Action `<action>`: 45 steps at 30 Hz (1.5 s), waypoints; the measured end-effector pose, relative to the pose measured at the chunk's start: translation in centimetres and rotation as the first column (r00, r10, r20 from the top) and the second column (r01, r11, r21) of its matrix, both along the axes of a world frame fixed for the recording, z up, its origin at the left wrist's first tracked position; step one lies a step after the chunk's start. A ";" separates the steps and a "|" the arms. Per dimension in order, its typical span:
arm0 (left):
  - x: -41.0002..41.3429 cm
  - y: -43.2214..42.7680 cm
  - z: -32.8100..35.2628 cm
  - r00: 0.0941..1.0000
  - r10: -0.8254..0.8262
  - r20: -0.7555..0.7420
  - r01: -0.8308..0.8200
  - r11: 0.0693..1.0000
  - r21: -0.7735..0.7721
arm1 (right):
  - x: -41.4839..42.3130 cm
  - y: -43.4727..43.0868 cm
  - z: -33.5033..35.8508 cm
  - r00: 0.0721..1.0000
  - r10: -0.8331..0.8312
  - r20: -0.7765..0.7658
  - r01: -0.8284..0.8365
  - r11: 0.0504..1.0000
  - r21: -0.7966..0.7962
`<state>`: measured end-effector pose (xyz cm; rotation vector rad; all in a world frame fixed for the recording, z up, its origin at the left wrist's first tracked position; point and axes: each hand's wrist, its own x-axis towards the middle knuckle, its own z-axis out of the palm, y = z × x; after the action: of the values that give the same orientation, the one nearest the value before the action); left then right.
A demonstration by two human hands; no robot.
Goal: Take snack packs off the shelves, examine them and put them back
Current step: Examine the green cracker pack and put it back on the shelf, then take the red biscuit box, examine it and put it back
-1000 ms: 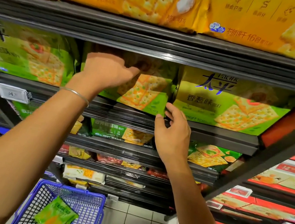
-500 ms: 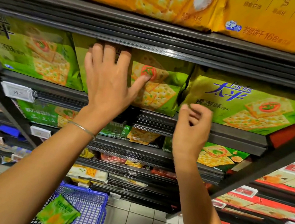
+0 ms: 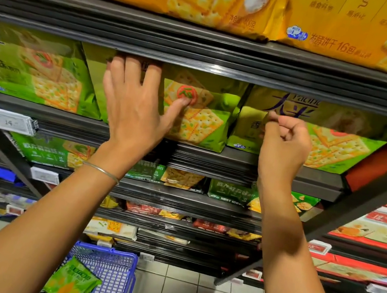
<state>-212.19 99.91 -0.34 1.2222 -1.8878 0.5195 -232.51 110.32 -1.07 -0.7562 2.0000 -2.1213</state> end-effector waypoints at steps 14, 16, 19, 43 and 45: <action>-0.8 0.9 -1.6 0.987 -0.088 -0.137 0.097 0.993 0.060 | -1.9 1.0 -2.6 0.992 0.129 -0.008 -0.128 0.988 0.081; -1.2 1.8 -2.1 0.976 -0.127 -0.178 0.143 0.986 0.080 | -1.9 1.2 -3.2 0.988 0.151 0.009 -0.152 0.983 0.099; -1.8 3.3 -3.2 0.950 -0.192 -0.247 0.219 0.971 0.090 | -1.9 2.1 -3.8 0.987 0.159 0.033 -0.161 0.982 0.099; -24.5 25.7 -9.0 0.478 -0.461 -0.747 0.872 0.346 0.345 | -20.9 21.9 -5.9 0.916 -0.367 0.163 0.389 0.912 -0.131; -27.8 27.3 -8.3 0.461 -0.452 -0.764 0.871 0.393 0.294 | -24.6 23.1 -5.1 0.929 -0.343 0.141 0.366 0.910 -0.194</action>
<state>-239.98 127.19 -8.63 0.6496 -1.8241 -1.0326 -257.15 133.40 -6.12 -0.3088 1.9967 -2.5531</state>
